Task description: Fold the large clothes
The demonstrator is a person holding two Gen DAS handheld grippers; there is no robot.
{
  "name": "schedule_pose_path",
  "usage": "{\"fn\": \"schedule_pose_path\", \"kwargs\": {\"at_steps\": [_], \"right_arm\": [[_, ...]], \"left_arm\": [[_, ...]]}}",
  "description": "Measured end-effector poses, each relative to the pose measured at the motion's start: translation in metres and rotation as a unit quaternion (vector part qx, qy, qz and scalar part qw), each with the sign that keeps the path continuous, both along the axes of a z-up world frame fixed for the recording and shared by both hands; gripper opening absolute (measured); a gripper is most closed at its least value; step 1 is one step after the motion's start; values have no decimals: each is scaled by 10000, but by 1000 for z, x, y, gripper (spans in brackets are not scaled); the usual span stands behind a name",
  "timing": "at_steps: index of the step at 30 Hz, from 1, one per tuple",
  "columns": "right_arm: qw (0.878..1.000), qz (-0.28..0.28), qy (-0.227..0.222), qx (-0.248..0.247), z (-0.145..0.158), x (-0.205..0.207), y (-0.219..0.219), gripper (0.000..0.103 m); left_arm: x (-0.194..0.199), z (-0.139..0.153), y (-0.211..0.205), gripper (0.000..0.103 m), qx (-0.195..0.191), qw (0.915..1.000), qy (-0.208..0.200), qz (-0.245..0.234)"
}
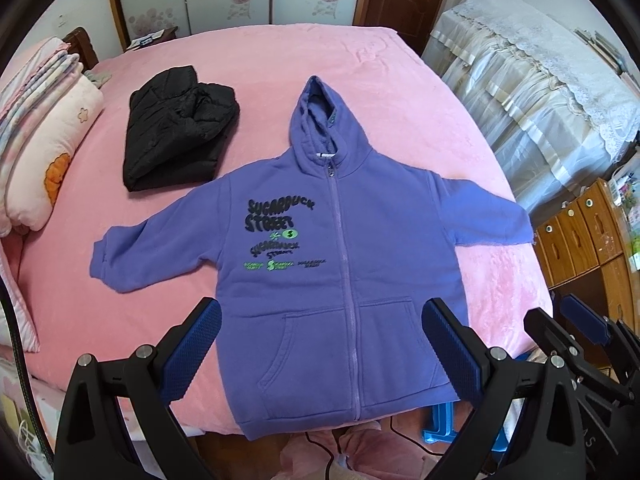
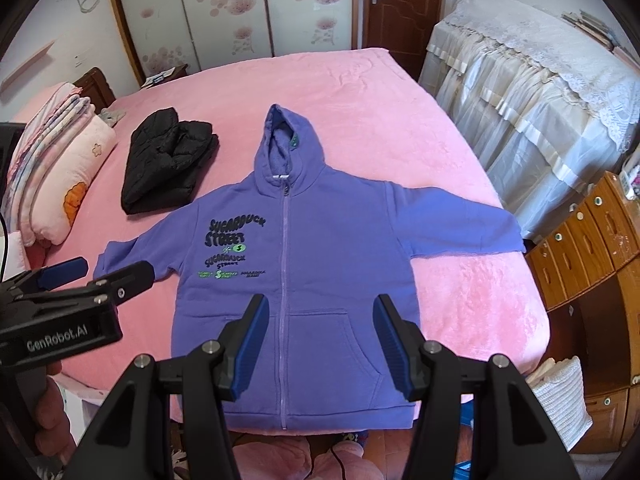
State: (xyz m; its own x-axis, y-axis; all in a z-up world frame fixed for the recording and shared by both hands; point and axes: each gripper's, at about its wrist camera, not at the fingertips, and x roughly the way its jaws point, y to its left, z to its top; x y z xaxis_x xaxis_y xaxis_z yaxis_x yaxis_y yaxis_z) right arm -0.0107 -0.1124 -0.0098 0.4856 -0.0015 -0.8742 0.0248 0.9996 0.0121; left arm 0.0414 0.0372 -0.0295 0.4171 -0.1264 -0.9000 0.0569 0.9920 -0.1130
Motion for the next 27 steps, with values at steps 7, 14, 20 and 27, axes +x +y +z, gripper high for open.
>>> {"fn": "schedule_pose_path", "kwargs": {"at_steps": [7,14,20,27], "right_arm": [[9996,-154,-201,-97,12,2,-12,55],[9996,-95,-268,88,8,24,-35,55],[9985,59,-429,331,-2,55,-79,55],[9964,388,-439,610,-31,100,-156,41]], "left_arm": [[15,7,-15,100,-89,9997,-97,-205],[35,14,-33,100,-27,9996,-240,-150],[56,18,-70,100,199,9989,-431,-5],[99,1,-166,100,345,9974,-598,-213]]}}
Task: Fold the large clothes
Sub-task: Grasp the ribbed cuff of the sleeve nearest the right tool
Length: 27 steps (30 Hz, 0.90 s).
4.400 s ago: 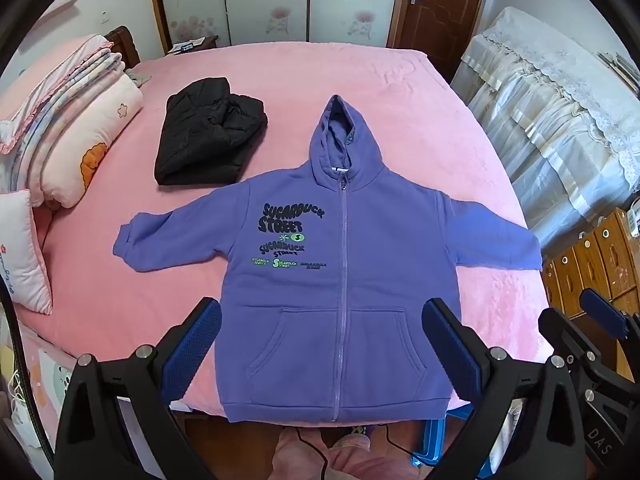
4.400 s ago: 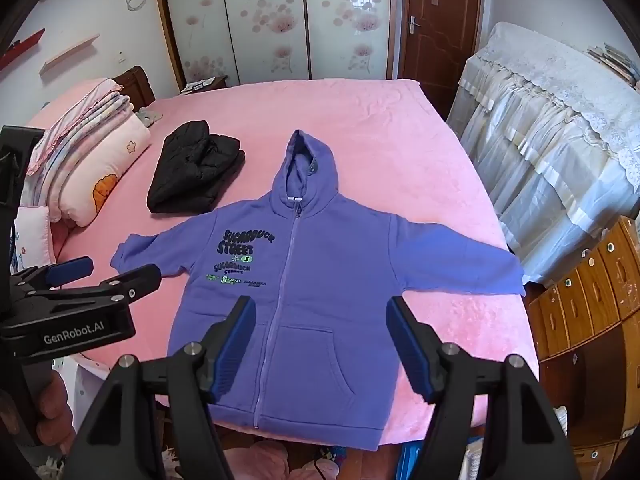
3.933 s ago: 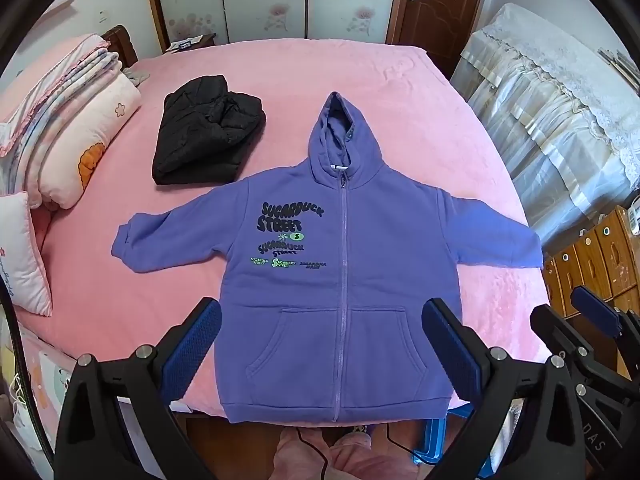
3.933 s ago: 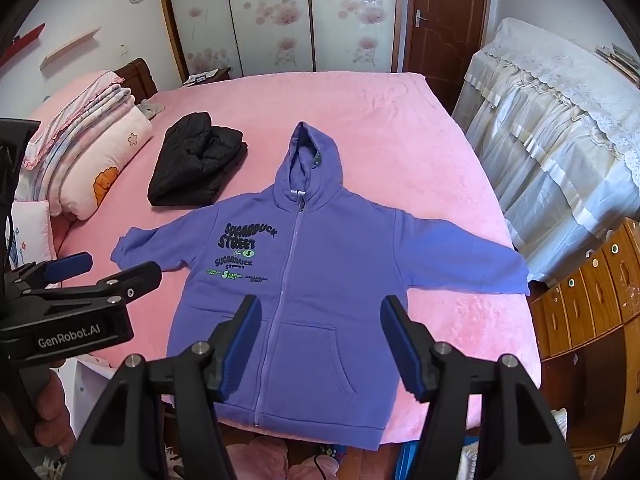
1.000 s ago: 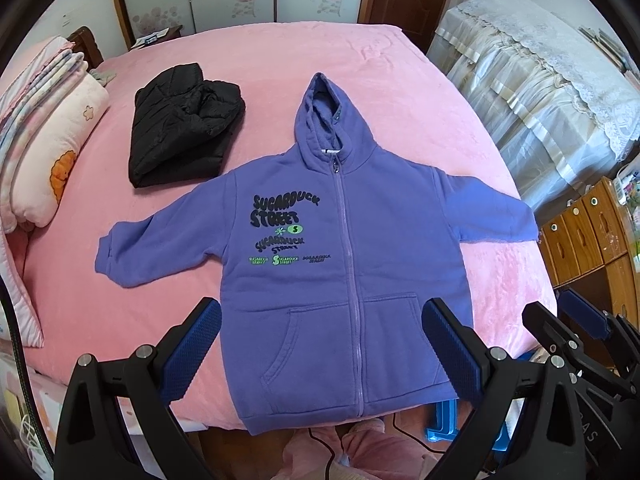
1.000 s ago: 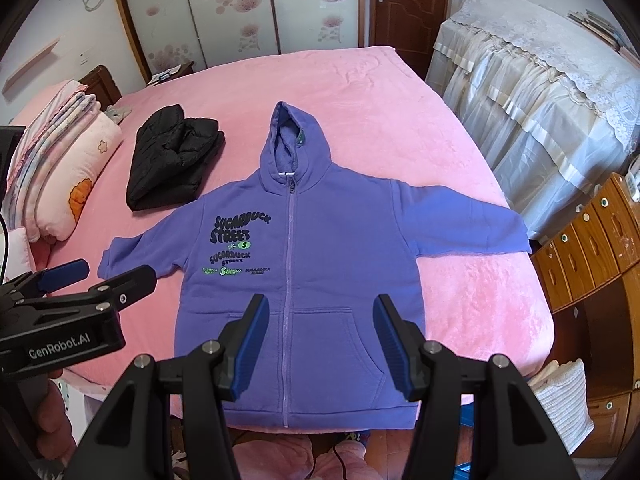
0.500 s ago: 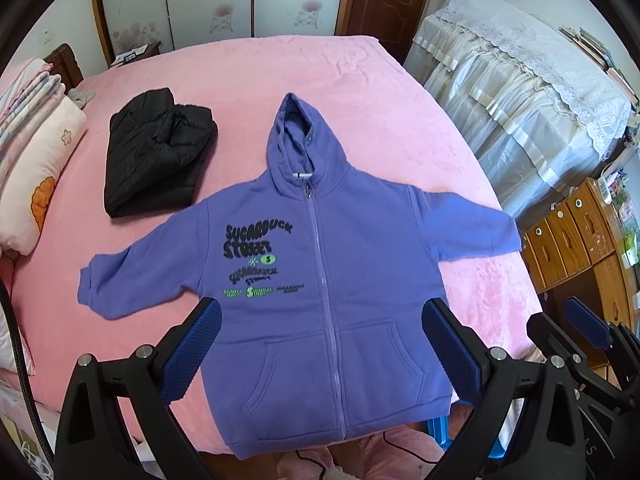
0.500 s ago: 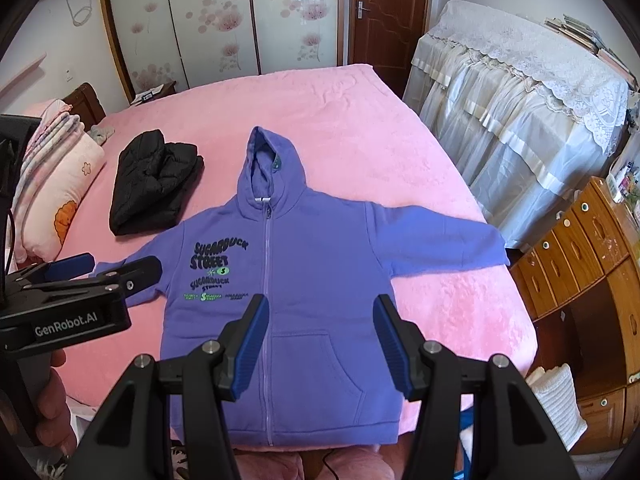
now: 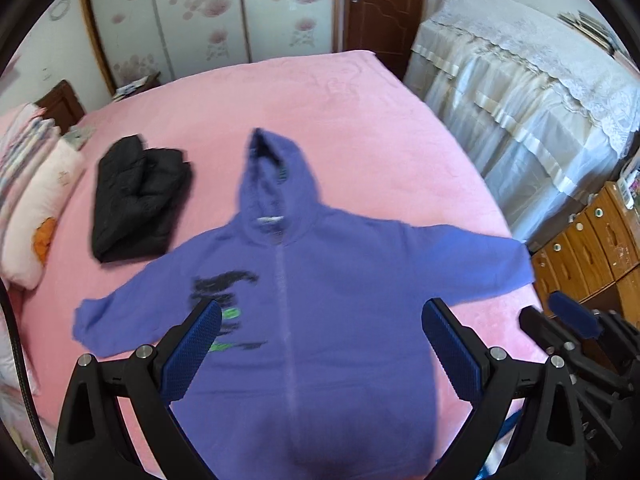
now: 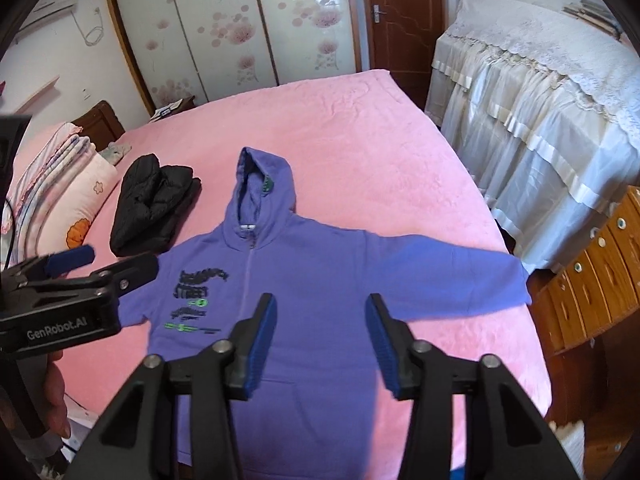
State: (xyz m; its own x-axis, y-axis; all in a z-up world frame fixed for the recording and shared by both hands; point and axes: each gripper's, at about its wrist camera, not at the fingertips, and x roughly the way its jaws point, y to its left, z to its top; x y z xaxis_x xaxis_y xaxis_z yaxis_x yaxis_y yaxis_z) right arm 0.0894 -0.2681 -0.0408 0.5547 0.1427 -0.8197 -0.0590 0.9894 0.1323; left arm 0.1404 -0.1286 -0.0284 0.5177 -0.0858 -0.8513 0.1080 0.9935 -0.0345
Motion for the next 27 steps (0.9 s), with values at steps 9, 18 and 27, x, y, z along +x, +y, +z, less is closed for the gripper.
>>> {"fn": "schedule_pose_path", "kwargs": {"at_steps": [9,18,27], "right_arm": [[9960,-752,420,220,-87,57,-136,40],[9661,-2264,985,759,-207,78,-298,40],[9115,-3112,1511,2226,-299,74,-371,40]], "left_arm": [[81,-79,-119,100,-399,9992,2,-95],[144,-177,-229,100,-258,9991,-39,-347],[150,-232,-272,100,-68,9987,218,-451]]}}
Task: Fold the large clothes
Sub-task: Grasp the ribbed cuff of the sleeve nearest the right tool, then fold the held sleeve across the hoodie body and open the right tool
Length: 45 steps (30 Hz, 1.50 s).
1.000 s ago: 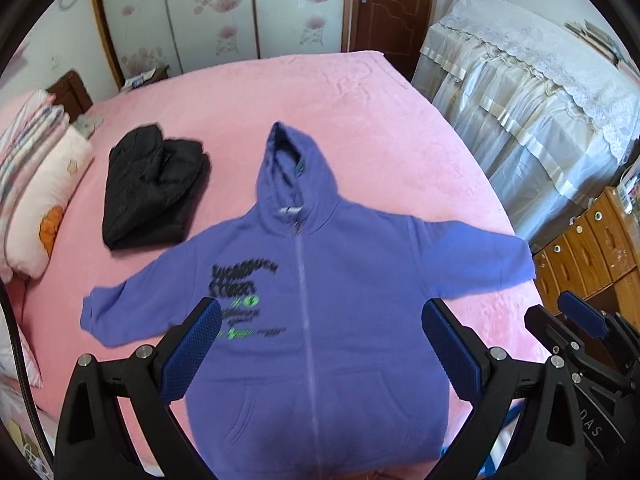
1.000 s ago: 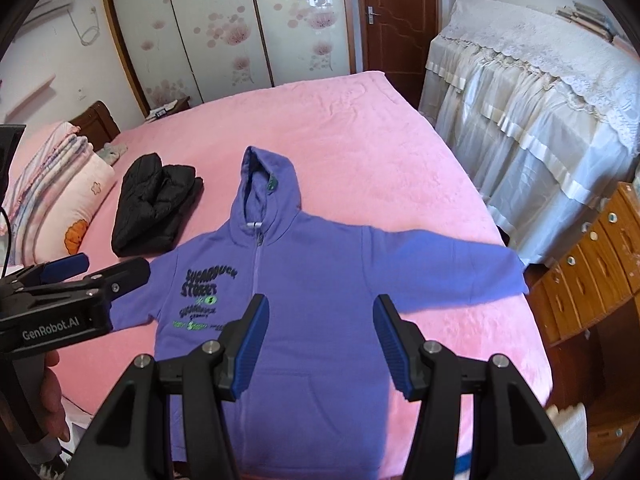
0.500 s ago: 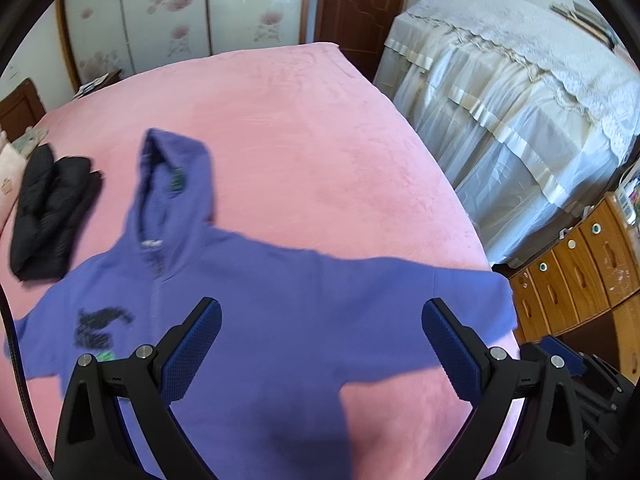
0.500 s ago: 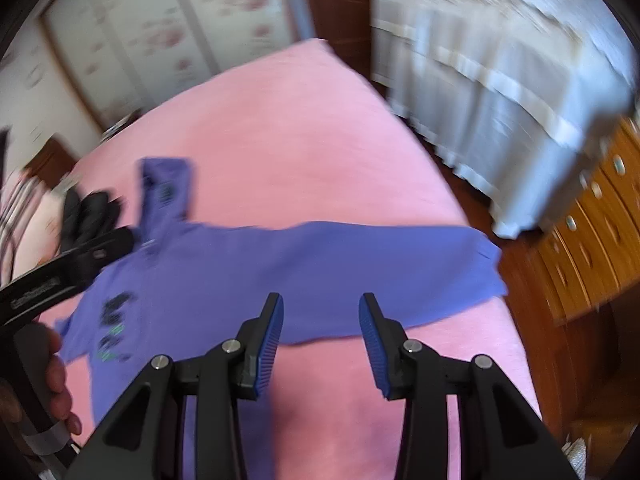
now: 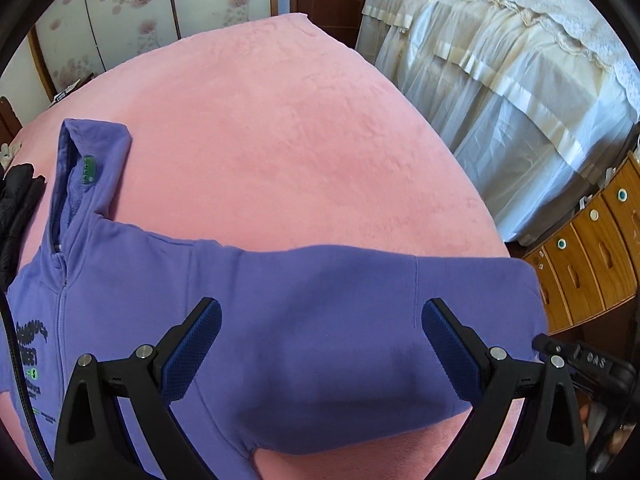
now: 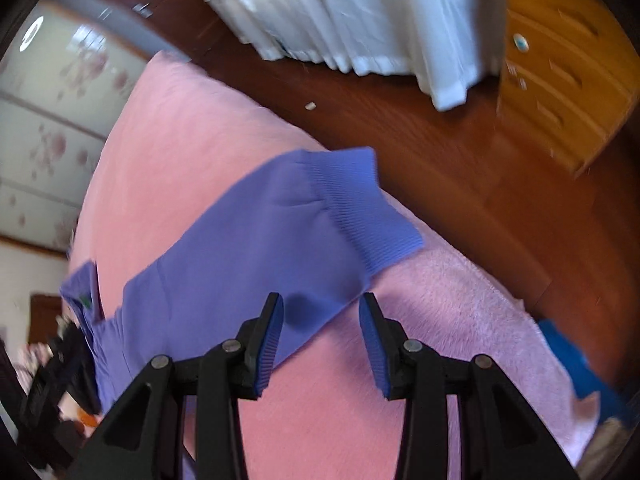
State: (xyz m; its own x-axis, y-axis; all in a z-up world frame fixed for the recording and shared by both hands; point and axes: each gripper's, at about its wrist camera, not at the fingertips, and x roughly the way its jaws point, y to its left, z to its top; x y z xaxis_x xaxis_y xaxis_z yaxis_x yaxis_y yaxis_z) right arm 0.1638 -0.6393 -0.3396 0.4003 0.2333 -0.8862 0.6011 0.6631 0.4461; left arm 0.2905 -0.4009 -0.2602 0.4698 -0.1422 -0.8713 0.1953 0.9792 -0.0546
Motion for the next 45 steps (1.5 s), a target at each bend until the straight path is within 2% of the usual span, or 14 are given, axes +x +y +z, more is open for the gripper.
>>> {"fn": "schedule_pose_path", "kwargs": {"at_steps": [3,8,10,12,17,21,23,27,29,32,36,41,44,45], "right_arm": [[9992,-236,-84,310,-14,4,-9,41],[9981,-452,-198,362,-25,10,-13,39],[9994,-250,-250,66,-20,13,-8,24],[9989,-98,-363,-266,-7,14,-2,20],[9878,325,-1027,-1123,57,17,26,19],[9651,1059,-1749,-1636,120,23,77,19],[9468,1631,-2153,-1748,147,28,117,19],[9095,2602,-2641,-1880,172,35,198,19],[8873,3074,-2772,-2032,170,37,247,19],[8735,3490,-2800,-1917,157,38,297,19],[8604,3844,-2679,-2003,131,43,365,19],[8579,4175,-2101,-2133,82,54,427,24],[8589,4414,-1812,-1861,57,51,440,27],[8589,4449,-1724,-1858,53,46,440,36]], "left_arm": [[-2,-4,-1,100,10,10000,55,25],[-1,-1,2,100,-25,9999,75,94],[-2,2,6,100,-43,9999,53,144],[-2,7,11,100,-47,9998,32,208],[-8,24,38,100,-78,9990,-124,434],[-17,43,78,100,-110,9965,-274,777],[-22,50,102,100,-149,9949,-277,963],[-28,58,160,100,-220,9911,-288,1280],[-29,59,191,100,-359,9894,-242,1383],[-33,65,239,100,-547,9834,-332,1695],[-38,68,298,100,-565,9772,-363,2016],[-40,42,344,100,-628,9742,-55,2166],[-41,19,360,100,-763,9755,233,2049],[-41,11,362,100,-836,9764,327,1964]]}}
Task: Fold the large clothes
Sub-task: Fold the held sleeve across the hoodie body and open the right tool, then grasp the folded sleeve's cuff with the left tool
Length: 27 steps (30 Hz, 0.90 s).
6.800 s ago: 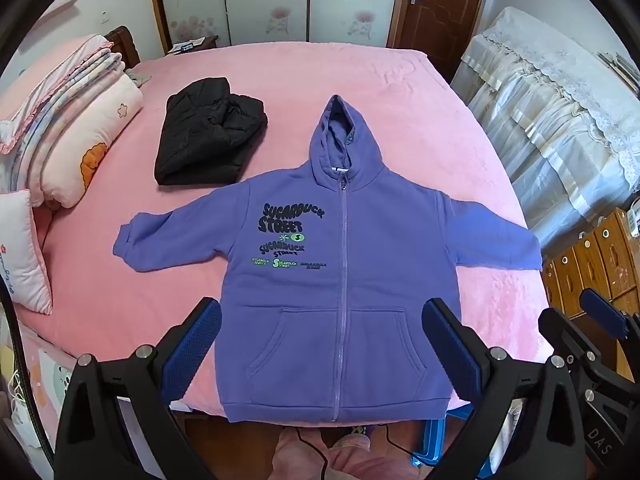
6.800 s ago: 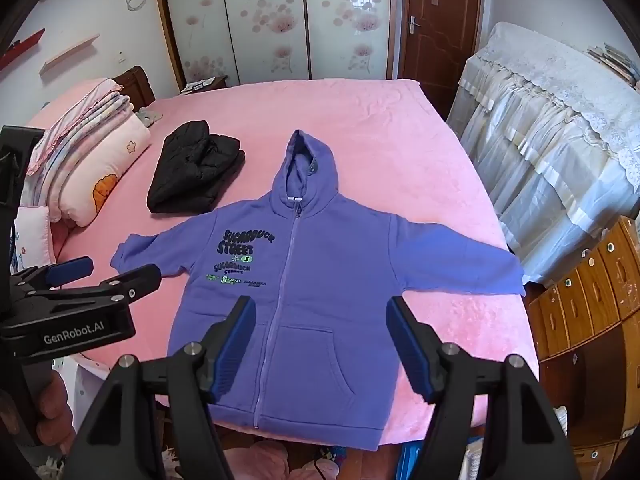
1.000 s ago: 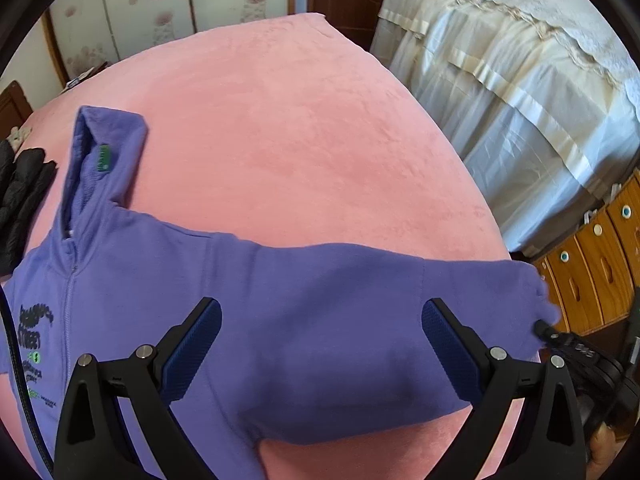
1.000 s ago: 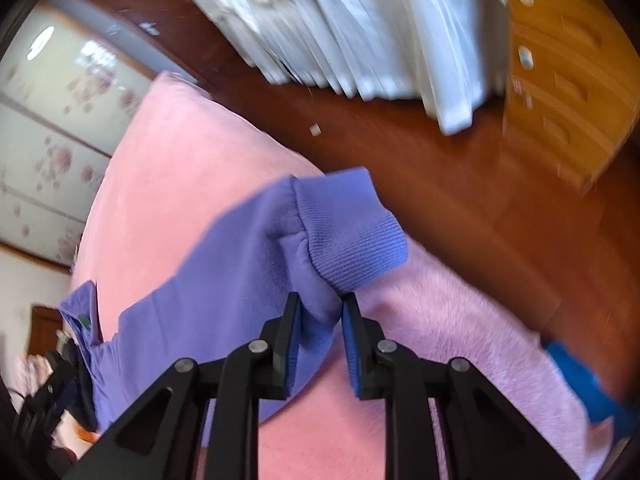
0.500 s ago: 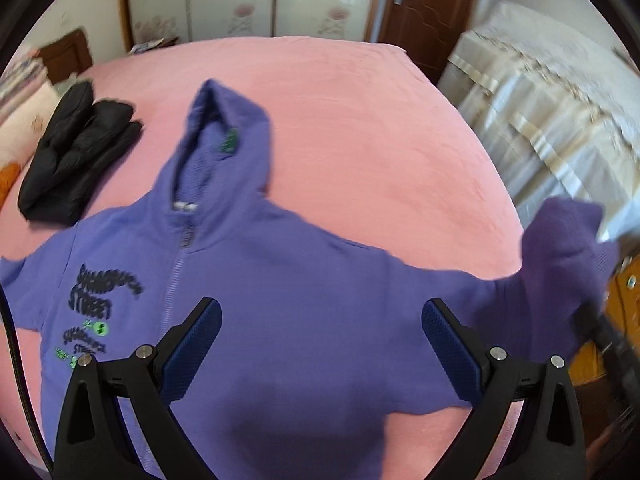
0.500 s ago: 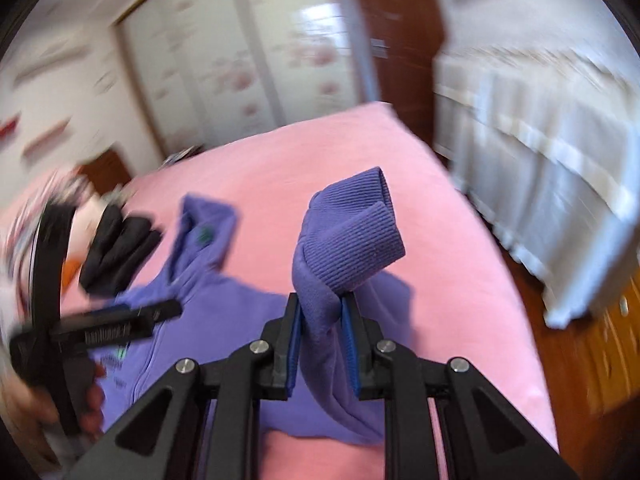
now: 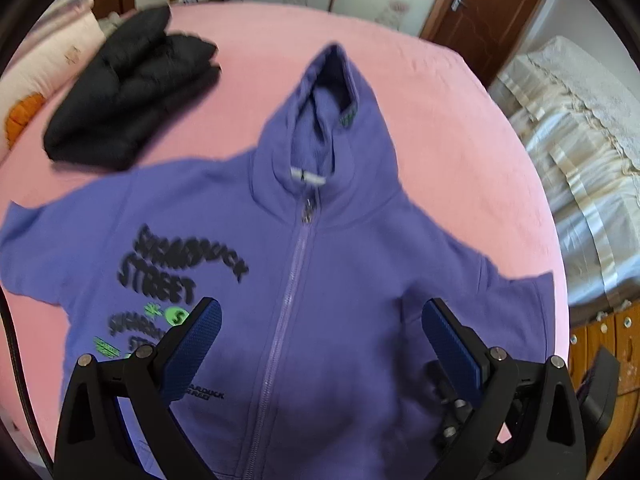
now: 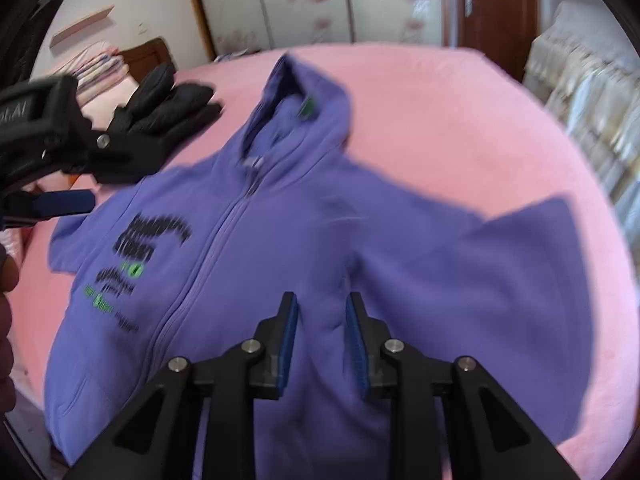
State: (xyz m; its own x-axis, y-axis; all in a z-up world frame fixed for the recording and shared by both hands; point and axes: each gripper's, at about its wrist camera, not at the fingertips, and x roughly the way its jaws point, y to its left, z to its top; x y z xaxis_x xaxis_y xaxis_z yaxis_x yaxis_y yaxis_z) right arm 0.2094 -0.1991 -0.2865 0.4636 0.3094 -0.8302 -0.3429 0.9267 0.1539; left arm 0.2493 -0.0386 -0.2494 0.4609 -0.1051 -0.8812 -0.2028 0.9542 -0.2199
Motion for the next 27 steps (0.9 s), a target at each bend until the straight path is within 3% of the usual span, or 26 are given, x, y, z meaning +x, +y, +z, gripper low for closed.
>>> {"fn": "schedule_pose_path", "kwargs": {"at_steps": [1,2,7,10,12,14,17,24,27], "right_arm": [[10000,-15,23,-66,-1,-5,0,49],[10000,-17,-18,-51,3,-11,-2,53],[9999,-49,14,150,23,-38,-27,54],[9995,-289,-101,-39,35,-53,-48,54],[9986,-523,-106,-45,43,-60,-66,54],[9972,-738,-70,-58,46,-66,-79,54],[9951,-983,-35,-112,47,-75,-94,54],[9942,-1069,26,-118,41,-85,-99,51],[9943,-1062,21,-69,42,-87,-101,50]], "left_arm": [[1,-8,1,100,-86,9999,79,-83],[2,-14,-2,100,-138,9997,126,-144],[9,-51,-18,100,-719,9937,484,-712],[12,-76,-26,99,-1203,9862,726,-877],[12,-89,-31,92,-1559,9797,782,-990],[10,-102,-37,78,-1865,9727,887,-1055],[6,-120,-46,70,-2263,9630,969,-1096],[6,-140,-39,70,-2436,9626,947,-710],[5,-136,-36,69,-2234,9689,907,-551]]}}
